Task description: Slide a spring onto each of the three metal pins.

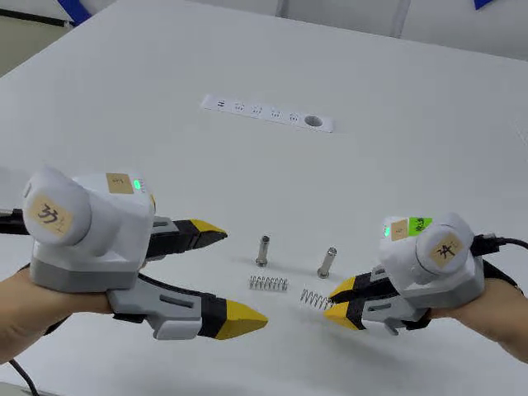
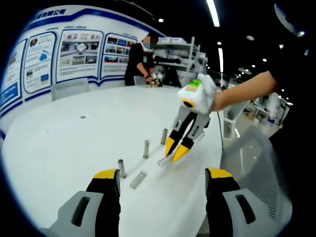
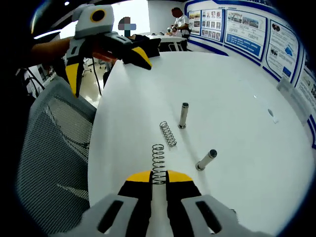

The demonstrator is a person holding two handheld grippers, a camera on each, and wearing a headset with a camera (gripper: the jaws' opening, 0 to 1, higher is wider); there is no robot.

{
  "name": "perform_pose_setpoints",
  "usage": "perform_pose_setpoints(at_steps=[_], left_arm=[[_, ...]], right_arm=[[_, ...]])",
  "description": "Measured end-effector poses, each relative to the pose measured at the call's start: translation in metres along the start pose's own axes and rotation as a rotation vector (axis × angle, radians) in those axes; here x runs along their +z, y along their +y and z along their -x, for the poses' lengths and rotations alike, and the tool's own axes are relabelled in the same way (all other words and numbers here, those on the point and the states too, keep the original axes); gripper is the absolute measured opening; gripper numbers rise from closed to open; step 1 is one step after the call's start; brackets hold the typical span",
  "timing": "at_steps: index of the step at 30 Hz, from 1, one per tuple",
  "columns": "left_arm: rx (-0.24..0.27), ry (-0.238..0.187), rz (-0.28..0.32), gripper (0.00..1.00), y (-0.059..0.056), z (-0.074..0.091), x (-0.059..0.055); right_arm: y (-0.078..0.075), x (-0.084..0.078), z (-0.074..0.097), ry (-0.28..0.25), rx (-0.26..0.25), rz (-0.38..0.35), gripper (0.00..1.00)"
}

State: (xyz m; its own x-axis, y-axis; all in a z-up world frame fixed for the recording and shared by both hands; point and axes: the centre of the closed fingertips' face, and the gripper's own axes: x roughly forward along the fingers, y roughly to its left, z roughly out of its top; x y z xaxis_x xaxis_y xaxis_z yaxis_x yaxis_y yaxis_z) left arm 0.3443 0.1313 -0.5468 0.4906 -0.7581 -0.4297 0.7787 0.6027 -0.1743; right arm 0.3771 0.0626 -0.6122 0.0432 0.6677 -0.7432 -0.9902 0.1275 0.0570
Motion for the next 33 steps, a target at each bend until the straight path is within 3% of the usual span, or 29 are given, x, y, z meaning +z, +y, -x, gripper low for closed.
perform_pose_setpoints(at_steps=[7, 13, 22, 33], left_arm=[[-0.054, -0.006, -0.037, 0.71, -0.02, -0.018, 0.008], [-0.072, -0.013, -0.058, 0.7, -0.028, -0.026, 0.013], [-0.114, -0.033, -0.078, 0.51, -0.038, -0.029, 0.022], [-0.173, -0.01, -0.125, 0.3, -0.05, -0.029, 0.022]], right_arm=[[0.02, 0.03, 0.021, -0.028, 0.018, 0.074, 0.11], [0.034, 0.044, 0.034, -0.028, 0.026, 0.132, 0.11], [0.049, 0.049, 0.049, -0.012, 0.046, 0.192, 0.11], [0.061, 0.045, 0.051, 0.017, 0.059, 0.247, 0.11]])
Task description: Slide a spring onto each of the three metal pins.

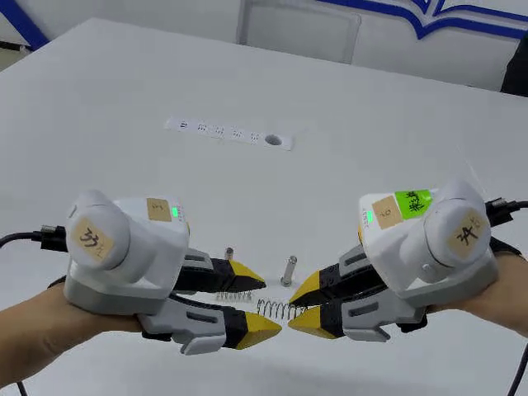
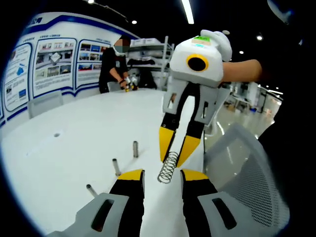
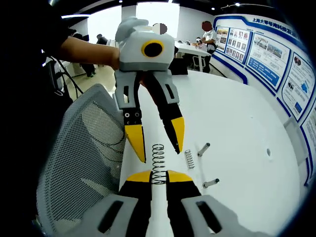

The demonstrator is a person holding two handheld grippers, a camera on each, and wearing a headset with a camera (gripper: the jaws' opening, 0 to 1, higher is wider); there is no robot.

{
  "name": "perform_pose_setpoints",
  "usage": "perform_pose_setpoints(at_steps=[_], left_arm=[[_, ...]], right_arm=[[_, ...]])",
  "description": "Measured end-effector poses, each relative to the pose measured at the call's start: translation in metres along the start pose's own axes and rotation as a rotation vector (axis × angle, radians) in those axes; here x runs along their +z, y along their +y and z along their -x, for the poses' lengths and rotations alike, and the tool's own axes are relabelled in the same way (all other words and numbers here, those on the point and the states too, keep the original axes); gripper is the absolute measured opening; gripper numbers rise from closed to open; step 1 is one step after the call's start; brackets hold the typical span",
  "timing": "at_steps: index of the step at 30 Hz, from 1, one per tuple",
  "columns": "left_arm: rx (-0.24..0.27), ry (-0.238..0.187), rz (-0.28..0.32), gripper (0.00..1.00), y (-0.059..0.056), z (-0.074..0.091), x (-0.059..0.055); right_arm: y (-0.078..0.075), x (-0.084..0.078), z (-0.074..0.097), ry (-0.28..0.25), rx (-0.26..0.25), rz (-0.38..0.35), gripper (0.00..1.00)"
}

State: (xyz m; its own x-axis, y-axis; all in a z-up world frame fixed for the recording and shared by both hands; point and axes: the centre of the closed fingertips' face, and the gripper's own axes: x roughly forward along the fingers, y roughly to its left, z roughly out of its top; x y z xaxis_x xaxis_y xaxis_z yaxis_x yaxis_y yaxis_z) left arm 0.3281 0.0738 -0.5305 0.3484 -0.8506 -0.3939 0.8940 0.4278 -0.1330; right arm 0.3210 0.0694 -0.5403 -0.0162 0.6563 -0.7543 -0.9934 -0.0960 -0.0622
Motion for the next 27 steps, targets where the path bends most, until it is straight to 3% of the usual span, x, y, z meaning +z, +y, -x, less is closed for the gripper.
perform_pose_setpoints(at_steps=[14, 17, 27], left_arm=[[-0.037, 0.026, -0.049, 0.15, -0.007, -0.003, 0.001], [-0.02, 0.023, -0.091, 0.14, -0.007, -0.006, 0.0], [-0.042, 0.043, -0.157, 0.1, -0.012, -0.006, -0.003]], right_arm=[[0.002, 0.001, 0.0, 0.021, 0.008, 0.032, 0.11], [0.0, 0.0, 0.0, 0.033, 0.0, 0.046, 0.11], [0.002, -0.001, 0.0, 0.045, 0.0, 0.069, 0.11]])
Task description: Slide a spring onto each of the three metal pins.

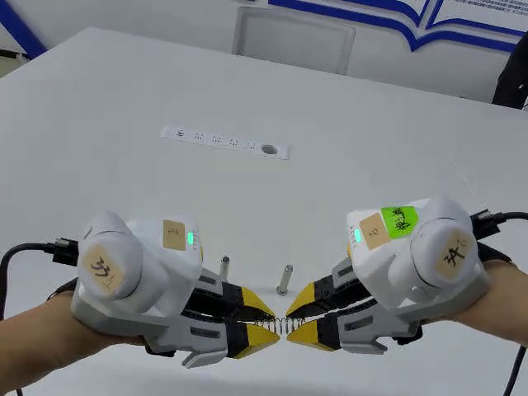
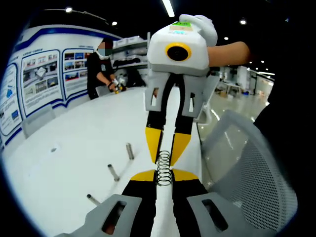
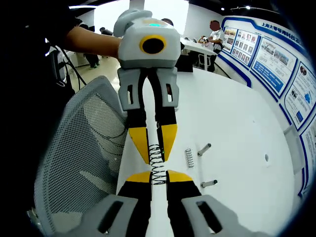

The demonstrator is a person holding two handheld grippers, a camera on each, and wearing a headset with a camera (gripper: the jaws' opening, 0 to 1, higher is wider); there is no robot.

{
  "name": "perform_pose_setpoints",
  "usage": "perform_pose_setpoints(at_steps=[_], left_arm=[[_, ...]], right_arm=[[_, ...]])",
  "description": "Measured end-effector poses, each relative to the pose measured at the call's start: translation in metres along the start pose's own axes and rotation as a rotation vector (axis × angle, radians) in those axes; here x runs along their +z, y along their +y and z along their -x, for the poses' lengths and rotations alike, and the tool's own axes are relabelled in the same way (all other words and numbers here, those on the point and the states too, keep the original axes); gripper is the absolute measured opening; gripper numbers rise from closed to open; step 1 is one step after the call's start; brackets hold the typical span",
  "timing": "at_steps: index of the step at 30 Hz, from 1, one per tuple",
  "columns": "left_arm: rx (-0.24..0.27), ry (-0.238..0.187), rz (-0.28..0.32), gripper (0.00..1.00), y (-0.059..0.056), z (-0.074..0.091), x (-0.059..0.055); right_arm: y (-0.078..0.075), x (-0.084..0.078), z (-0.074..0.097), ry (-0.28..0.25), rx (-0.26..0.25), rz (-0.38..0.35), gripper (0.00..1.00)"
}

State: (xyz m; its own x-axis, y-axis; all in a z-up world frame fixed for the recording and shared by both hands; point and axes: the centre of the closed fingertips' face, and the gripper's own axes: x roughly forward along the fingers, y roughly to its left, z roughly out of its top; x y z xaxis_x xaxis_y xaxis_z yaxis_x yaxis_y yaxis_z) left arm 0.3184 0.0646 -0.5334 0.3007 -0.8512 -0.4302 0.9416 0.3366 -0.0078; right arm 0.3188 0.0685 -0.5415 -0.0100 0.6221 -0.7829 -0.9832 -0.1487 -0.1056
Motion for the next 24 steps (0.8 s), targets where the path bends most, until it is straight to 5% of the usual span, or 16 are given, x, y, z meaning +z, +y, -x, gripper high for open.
perform_pose_setpoints(at_steps=[14, 24], left_arm=[[-0.006, 0.005, -0.025, 0.1, -0.001, 0.004, 0.006], [-0.011, 0.003, -0.035, 0.1, -0.003, 0.004, 0.008]], right_arm=[[0.002, 0.001, 0.004, -0.019, 0.017, -0.011, 0.16], [0.001, -0.001, 0.011, -0.036, 0.005, -0.012, 0.11]])
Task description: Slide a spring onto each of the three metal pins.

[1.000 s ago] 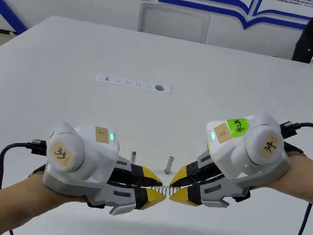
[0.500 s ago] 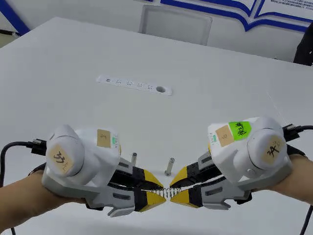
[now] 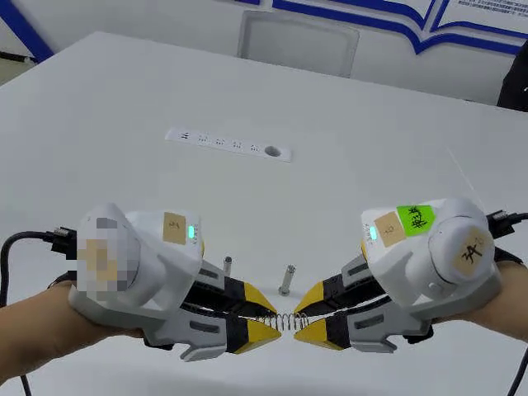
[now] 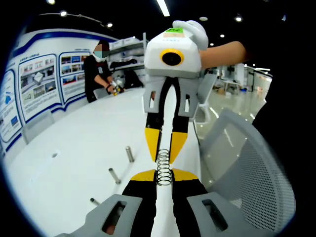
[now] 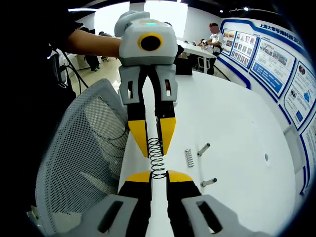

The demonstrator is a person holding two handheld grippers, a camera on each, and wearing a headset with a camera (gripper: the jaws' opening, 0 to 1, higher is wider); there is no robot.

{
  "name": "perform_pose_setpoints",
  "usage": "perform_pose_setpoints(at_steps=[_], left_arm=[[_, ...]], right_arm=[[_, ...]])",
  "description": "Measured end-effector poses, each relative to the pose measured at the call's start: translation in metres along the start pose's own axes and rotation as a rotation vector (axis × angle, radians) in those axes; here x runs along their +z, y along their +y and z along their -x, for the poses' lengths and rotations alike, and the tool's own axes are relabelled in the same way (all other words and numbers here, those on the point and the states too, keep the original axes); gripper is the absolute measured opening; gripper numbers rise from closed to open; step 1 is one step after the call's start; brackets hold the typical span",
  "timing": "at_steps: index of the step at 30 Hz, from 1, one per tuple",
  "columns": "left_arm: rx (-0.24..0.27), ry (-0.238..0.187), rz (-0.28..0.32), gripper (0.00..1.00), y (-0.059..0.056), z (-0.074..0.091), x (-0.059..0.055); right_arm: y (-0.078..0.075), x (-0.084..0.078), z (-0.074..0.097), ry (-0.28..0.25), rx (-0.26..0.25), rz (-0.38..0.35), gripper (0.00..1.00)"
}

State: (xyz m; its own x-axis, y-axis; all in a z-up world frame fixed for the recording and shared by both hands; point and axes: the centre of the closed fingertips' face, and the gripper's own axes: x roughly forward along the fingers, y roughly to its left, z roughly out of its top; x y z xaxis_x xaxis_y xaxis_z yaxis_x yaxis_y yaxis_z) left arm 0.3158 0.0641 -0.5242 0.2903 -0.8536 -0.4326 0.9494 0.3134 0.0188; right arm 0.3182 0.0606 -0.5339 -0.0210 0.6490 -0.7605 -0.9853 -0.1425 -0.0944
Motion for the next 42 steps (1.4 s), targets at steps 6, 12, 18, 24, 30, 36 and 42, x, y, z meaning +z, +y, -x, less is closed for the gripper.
perform_pose_setpoints(at_steps=[6, 12, 18, 24, 30, 36, 42], left_arm=[[-0.004, 0.023, -0.024, 0.1, -0.001, -0.002, -0.001], [0.001, 0.033, -0.031, 0.1, 0.0, -0.003, -0.003], [0.003, 0.037, -0.028, 0.1, 0.002, -0.007, -0.003], [-0.002, 0.041, -0.03, 0.1, 0.003, -0.01, -0.004], [-0.004, 0.019, -0.01, 0.1, 0.005, -0.011, 0.0], [-0.014, 0.006, 0.009, 0.1, 0.005, -0.014, 0.0], [-0.003, 0.004, 0.028, 0.1, 0.009, -0.013, -0.003]], right_arm=[[0.003, 0.007, 0.006, -0.031, 0.013, -0.004, 0.11], [0.003, 0.018, 0.01, -0.086, 0.018, -0.013, 0.11], [0.003, 0.03, 0.012, -0.139, 0.014, -0.037, 0.11], [0.001, 0.035, 0.011, -0.165, 0.015, -0.051, 0.11], [-0.002, 0.044, 0.012, -0.209, 0.009, -0.089, 0.11], [-0.004, 0.048, 0.008, -0.226, 0.009, -0.11, 0.11], [-0.008, 0.048, 0.005, -0.22, 0.002, -0.115, 0.11]])
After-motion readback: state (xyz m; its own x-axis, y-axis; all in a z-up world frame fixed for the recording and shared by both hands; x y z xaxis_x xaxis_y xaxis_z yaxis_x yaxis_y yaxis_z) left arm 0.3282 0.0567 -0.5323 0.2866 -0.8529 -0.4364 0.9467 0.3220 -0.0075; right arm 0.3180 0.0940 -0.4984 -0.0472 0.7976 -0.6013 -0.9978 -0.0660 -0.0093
